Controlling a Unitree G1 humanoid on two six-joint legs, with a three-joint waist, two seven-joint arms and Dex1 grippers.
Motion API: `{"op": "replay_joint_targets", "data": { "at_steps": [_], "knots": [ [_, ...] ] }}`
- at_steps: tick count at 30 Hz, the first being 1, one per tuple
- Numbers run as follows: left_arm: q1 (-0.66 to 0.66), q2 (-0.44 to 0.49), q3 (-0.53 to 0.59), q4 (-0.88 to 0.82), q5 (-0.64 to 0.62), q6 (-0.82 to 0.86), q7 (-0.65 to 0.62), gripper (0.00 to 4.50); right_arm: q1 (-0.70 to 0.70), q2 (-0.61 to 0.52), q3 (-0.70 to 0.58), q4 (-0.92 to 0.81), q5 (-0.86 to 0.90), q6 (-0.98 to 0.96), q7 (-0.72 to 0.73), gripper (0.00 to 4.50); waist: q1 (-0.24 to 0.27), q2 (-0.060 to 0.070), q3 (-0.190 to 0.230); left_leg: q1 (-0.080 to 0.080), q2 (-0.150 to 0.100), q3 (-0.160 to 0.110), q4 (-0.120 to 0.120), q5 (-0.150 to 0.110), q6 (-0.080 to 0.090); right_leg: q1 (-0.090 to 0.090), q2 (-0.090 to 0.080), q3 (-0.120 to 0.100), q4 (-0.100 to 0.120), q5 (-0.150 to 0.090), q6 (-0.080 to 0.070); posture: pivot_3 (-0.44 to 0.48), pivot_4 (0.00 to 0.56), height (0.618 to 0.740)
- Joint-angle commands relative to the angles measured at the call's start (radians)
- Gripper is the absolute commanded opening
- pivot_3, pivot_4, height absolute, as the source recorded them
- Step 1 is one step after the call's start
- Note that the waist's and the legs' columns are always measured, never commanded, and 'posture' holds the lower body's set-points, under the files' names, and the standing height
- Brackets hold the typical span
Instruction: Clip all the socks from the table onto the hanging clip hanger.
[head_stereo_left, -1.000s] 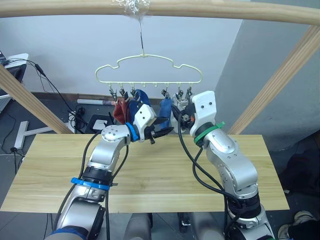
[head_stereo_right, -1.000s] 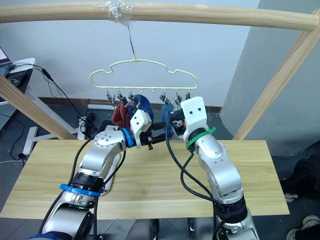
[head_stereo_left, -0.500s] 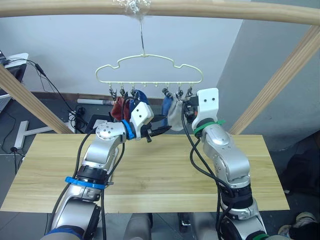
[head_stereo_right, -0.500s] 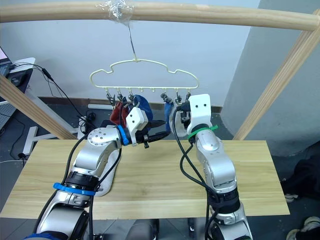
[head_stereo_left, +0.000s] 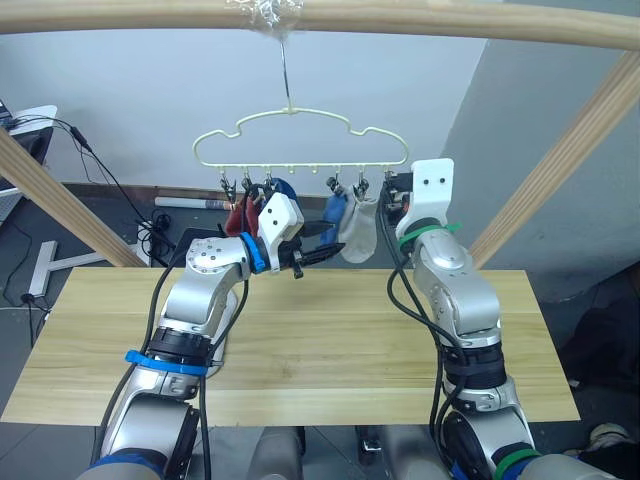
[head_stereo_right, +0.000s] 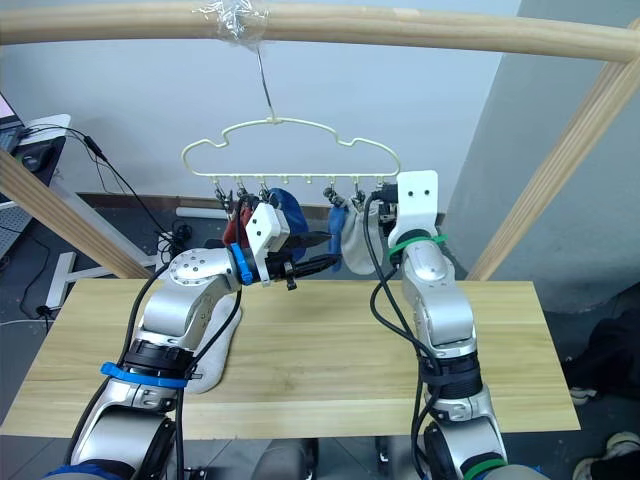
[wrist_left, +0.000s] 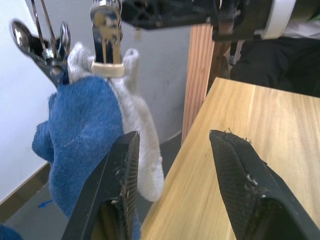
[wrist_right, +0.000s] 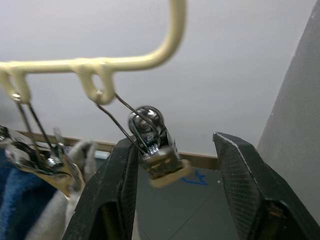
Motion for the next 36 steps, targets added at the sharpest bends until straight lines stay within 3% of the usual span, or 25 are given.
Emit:
{"op": "replay_joint_targets", "data": {
  "at_steps": [1, 16, 27, 36],
  "knots": [
    [-0.007, 0.013, 0.029, -0.060, -0.045, 0.027, -0.012, 2.30, 0.015, -0.023, 0.002, -0.090, 0.005, 0.021, 0.026, 2.40, 0.000, 0.000, 0.000, 0.000, 0.000, 0.000, 0.000, 0.000, 0.000, 0.000, 0.000, 0.000, 0.000, 0.000, 0.000, -0.071, 0.251, 0.692],
    [-0.033, 0.013, 0.039, -0.079, -0.083, 0.067, -0.012, 2.30, -0.006, 0.020, 0.024, -0.082, 0.002, 0.038, 0.029, 2.40, -0.002, 0.000, 0.000, 0.001, 0.000, 0.000, 0.000, 0.000, 0.000, 0.000, 0.001, 0.000, 0.000, 0.000, 0.001, -0.070, 0.254, 0.692],
    [-0.024, 0.012, 0.036, -0.096, -0.089, 0.067, -0.012, 2.30, 0.075, -0.075, 0.112, -0.170, -0.084, 0.045, 0.045, 2.40, -0.001, 0.000, 0.000, 0.000, 0.000, 0.000, 0.000, 0.000, 0.000, 0.000, 0.000, 0.000, 0.000, 0.000, 0.001, -0.069, 0.256, 0.692],
    [-0.039, 0.019, 0.043, -0.107, -0.109, 0.073, -0.023, 2.30, 0.079, 0.016, 0.111, -0.198, -0.045, 0.091, 0.046, 2.40, -0.004, 0.000, 0.000, 0.001, 0.001, 0.000, 0.000, 0.000, 0.000, 0.000, 0.001, 0.000, 0.001, 0.000, 0.001, -0.073, 0.252, 0.692]
  ]
}}
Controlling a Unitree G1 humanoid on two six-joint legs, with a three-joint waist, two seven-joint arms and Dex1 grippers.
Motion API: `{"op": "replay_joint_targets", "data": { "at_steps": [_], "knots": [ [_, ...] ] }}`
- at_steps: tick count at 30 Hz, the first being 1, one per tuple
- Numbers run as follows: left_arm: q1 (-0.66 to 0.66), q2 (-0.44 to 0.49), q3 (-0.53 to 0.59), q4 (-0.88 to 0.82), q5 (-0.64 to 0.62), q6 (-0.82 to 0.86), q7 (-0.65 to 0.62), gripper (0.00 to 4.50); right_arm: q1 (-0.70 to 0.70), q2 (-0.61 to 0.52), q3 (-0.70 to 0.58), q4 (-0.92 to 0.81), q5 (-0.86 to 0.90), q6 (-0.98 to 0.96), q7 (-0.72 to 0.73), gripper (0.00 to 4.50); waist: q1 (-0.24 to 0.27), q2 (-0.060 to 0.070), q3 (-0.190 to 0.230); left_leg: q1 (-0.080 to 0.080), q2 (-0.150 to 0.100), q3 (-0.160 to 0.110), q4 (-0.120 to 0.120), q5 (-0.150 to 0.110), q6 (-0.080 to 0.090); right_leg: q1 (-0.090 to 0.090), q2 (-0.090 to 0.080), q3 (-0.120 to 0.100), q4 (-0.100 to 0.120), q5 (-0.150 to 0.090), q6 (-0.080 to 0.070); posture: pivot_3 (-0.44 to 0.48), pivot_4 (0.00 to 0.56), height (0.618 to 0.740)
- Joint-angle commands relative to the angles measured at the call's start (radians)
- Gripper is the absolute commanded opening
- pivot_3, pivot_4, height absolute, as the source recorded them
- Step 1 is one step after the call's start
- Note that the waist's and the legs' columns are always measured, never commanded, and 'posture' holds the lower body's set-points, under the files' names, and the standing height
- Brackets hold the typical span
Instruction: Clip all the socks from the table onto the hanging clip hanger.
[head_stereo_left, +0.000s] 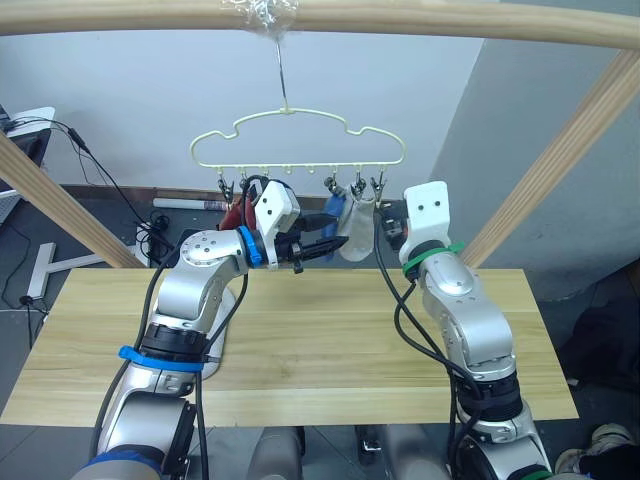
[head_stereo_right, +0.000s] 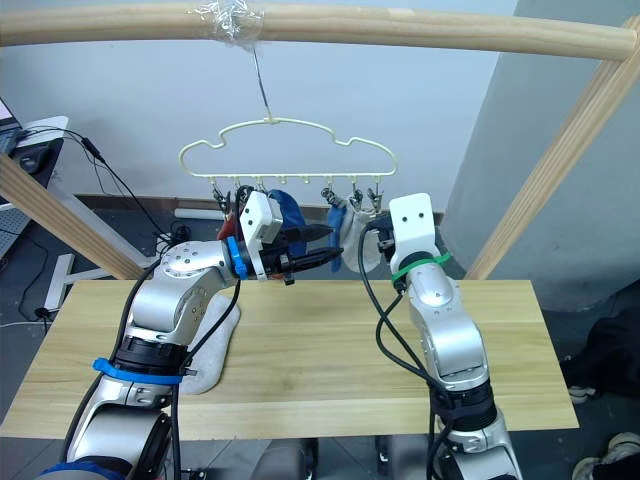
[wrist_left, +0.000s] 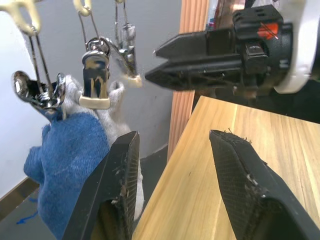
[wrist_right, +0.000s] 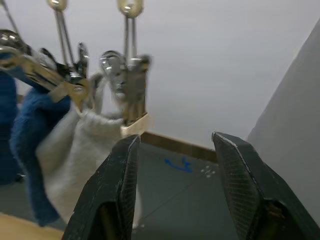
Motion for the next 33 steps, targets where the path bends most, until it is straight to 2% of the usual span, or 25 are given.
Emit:
{"op": "replay_joint_targets", "data": {
  "at_steps": [1, 10, 19, 33],
  "knots": [
    [-0.021, 0.010, 0.027, -0.052, -0.032, -0.004, -0.013, 2.30, -0.036, 0.034, -0.010, -0.024, 0.011, -0.021, -0.014, 2.40, 0.000, 0.000, 0.000, 0.000, 0.000, 0.000, 0.000, 0.000, 0.000, 0.000, 0.000, 0.000, 0.000, 0.000, 0.000, -0.073, 0.252, 0.692],
    [-0.031, 0.015, 0.022, -0.061, -0.041, 0.002, -0.004, 2.30, -0.085, 0.079, -0.042, 0.057, 0.021, -0.067, -0.039, 2.40, 0.002, 0.000, 0.000, -0.001, -0.001, 0.000, 0.000, 0.000, 0.000, 0.000, 0.000, 0.000, -0.001, 0.000, 0.000, -0.067, 0.246, 0.692],
    [-0.040, 0.026, 0.042, -0.087, -0.119, 0.054, -0.043, 2.30, -0.121, 0.093, -0.050, 0.120, 0.012, -0.116, -0.049, 2.40, 0.001, 0.000, 0.000, -0.001, 0.000, 0.000, 0.000, 0.000, 0.000, 0.000, 0.000, 0.000, -0.001, 0.000, 0.000, -0.066, 0.248, 0.692],
    [-0.049, 0.027, 0.034, -0.074, -0.097, 0.036, -0.037, 2.30, -0.189, 0.115, -0.058, 0.236, -0.005, -0.184, -0.100, 2.40, 0.001, 0.000, 0.000, -0.001, 0.000, 0.000, 0.000, 0.000, 0.000, 0.000, 0.000, 0.000, -0.001, 0.000, 0.000, -0.063, 0.248, 0.692]
  ]
}}
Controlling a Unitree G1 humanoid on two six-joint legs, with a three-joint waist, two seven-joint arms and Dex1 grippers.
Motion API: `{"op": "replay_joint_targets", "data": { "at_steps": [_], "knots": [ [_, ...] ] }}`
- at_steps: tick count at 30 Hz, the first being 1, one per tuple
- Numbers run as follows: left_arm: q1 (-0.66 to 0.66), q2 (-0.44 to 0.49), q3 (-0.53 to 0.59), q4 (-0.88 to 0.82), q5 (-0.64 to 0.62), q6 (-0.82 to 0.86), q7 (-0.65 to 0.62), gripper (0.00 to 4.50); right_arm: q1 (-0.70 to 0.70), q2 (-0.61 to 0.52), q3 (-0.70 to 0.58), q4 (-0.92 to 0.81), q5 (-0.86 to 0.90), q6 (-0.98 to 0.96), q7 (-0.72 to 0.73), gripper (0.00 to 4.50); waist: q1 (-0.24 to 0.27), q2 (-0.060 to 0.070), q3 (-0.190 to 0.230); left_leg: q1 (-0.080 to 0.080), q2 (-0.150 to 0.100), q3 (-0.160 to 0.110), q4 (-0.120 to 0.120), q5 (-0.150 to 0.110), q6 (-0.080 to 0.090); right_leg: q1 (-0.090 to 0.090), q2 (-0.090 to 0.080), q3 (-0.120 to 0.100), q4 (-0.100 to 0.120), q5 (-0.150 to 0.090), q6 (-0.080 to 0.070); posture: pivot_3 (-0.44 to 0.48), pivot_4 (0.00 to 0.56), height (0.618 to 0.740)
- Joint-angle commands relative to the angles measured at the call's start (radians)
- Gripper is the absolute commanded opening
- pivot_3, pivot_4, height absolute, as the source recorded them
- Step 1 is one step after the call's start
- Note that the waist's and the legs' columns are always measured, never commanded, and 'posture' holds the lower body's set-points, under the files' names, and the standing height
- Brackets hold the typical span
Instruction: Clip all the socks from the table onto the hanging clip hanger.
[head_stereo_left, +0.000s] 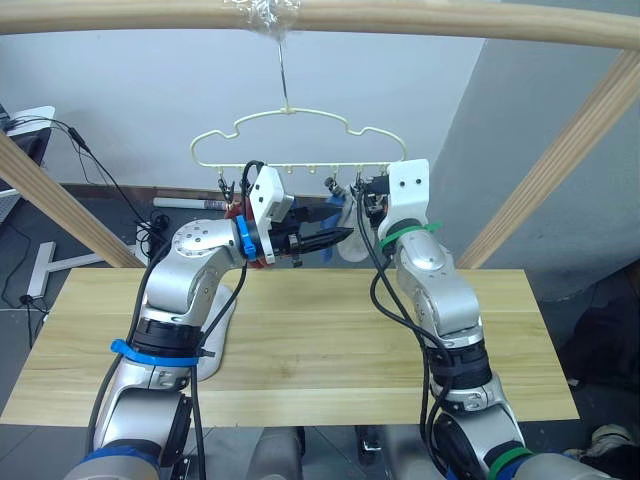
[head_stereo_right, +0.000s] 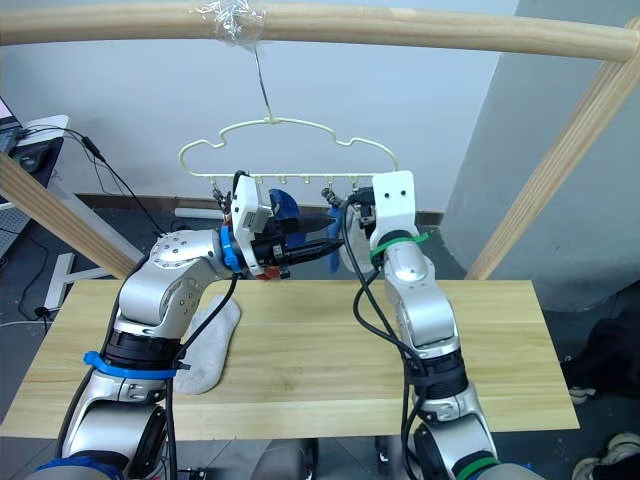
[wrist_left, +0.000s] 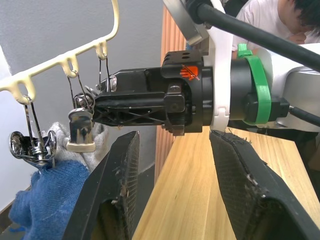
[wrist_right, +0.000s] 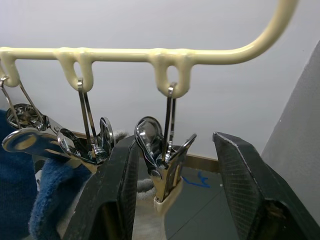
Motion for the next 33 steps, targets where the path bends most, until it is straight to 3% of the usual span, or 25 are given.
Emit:
{"op": "replay_joint_targets", "data": {
  "at_steps": [1, 33],
  "knots": [
    [-0.019, 0.005, 0.014, -0.024, -0.002, -0.010, 0.002, 2.30, -0.035, 0.021, -0.010, -0.006, 0.001, -0.031, -0.023, 2.40, 0.000, 0.000, 0.000, 0.000, 0.000, 0.000, 0.000, 0.000, 0.000, 0.000, 0.000, 0.000, 0.000, 0.000, 0.000, -0.063, 0.248, 0.692],
    [-0.011, -0.001, 0.007, -0.033, 0.001, -0.009, 0.006, 2.30, -0.040, 0.102, 0.034, -0.048, 0.109, 0.026, -0.067, 2.40, 0.001, 0.000, 0.000, 0.000, 0.000, 0.000, 0.000, 0.000, 0.000, 0.000, 0.000, 0.000, 0.000, 0.000, -0.001, -0.062, 0.247, 0.692]
  ]
}}
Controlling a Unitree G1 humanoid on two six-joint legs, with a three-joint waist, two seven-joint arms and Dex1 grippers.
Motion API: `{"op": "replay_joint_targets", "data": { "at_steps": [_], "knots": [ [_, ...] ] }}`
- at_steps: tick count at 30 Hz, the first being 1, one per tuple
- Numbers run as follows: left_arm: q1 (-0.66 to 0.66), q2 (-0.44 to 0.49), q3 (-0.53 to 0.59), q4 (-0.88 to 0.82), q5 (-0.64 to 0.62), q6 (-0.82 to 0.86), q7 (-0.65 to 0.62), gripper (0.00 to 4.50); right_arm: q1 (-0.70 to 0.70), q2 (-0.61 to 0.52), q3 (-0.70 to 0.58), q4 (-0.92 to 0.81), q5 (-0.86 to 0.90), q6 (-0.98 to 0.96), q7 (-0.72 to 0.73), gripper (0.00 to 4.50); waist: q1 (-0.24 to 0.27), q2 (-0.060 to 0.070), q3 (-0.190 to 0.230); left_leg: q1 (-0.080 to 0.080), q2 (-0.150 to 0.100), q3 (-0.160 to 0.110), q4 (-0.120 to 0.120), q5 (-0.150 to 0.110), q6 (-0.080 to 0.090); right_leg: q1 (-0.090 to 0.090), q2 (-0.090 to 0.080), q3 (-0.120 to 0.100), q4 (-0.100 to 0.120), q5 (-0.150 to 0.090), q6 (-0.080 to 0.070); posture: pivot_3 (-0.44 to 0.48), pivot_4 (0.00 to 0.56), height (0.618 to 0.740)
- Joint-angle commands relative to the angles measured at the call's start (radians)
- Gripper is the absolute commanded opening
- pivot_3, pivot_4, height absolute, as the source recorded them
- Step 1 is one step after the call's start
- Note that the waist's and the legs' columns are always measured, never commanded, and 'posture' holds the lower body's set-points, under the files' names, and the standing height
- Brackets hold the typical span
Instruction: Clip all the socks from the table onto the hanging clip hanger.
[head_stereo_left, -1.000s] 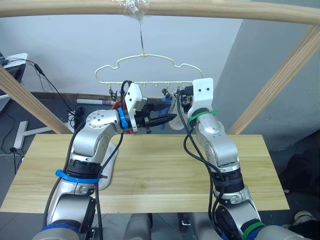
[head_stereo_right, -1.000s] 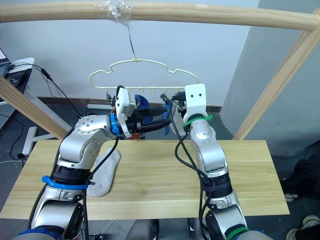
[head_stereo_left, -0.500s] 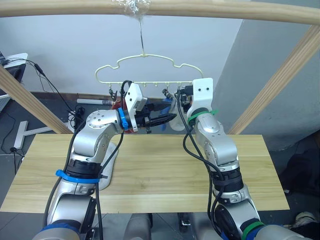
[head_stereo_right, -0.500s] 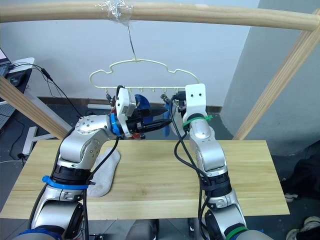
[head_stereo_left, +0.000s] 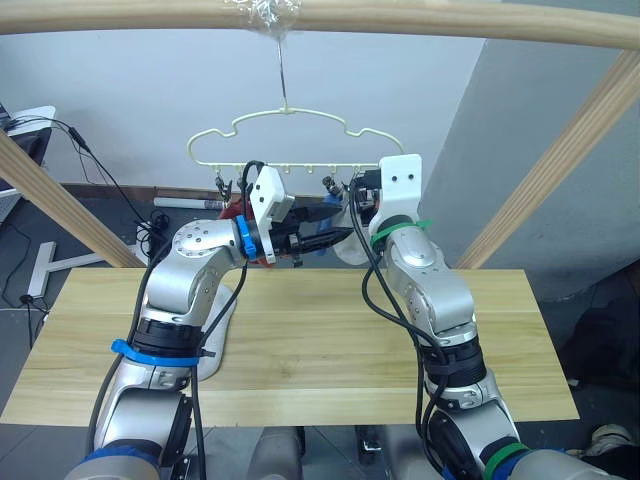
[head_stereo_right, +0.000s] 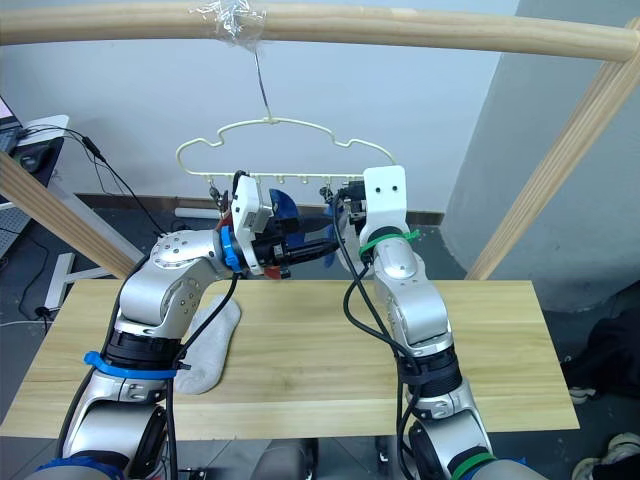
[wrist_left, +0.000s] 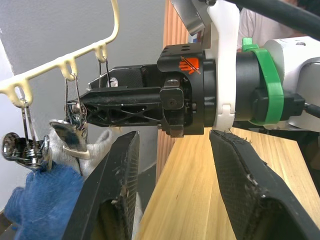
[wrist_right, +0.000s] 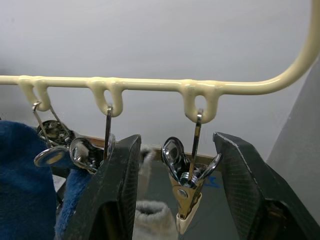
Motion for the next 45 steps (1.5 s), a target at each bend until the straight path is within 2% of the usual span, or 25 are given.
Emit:
{"op": "replay_joint_targets", "data": {
  "at_steps": [1, 21, 31, 45],
  "knots": [
    [-0.011, 0.001, 0.008, -0.033, -0.004, -0.009, 0.000, 2.30, -0.026, 0.087, 0.003, -0.023, 0.033, -0.016, -0.005, 2.40, 0.000, 0.000, 0.000, 0.000, 0.000, 0.000, 0.000, 0.000, 0.000, 0.000, 0.000, 0.000, 0.000, 0.000, 0.000, -0.062, 0.247, 0.692],
    [-0.008, 0.003, 0.009, -0.031, -0.003, -0.013, -0.002, 2.30, -0.079, 0.064, -0.002, 0.051, 0.080, -0.077, -0.013, 2.40, 0.000, 0.000, 0.000, 0.000, 0.000, 0.000, 0.000, 0.000, 0.000, 0.000, 0.000, 0.000, 0.000, 0.000, 0.000, -0.058, 0.245, 0.692],
    [0.000, 0.003, 0.006, -0.041, -0.005, -0.009, -0.004, 2.30, 0.052, 0.011, 0.048, -0.088, 0.019, -0.034, -0.012, 2.40, 0.001, 0.000, 0.000, 0.000, 0.000, 0.000, 0.000, 0.000, 0.000, 0.000, 0.000, 0.000, 0.000, 0.000, 0.000, -0.061, 0.237, 0.692],
    [-0.004, 0.011, 0.005, -0.035, -0.003, -0.009, -0.020, 2.30, 0.134, 0.019, 0.049, -0.172, -0.025, 0.037, -0.015, 2.40, 0.001, 0.000, 0.000, 0.000, 0.000, 0.000, 0.000, 0.000, 0.000, 0.000, 0.000, 0.000, 0.000, 0.000, 0.001, -0.066, 0.239, 0.692]
  ]
}}
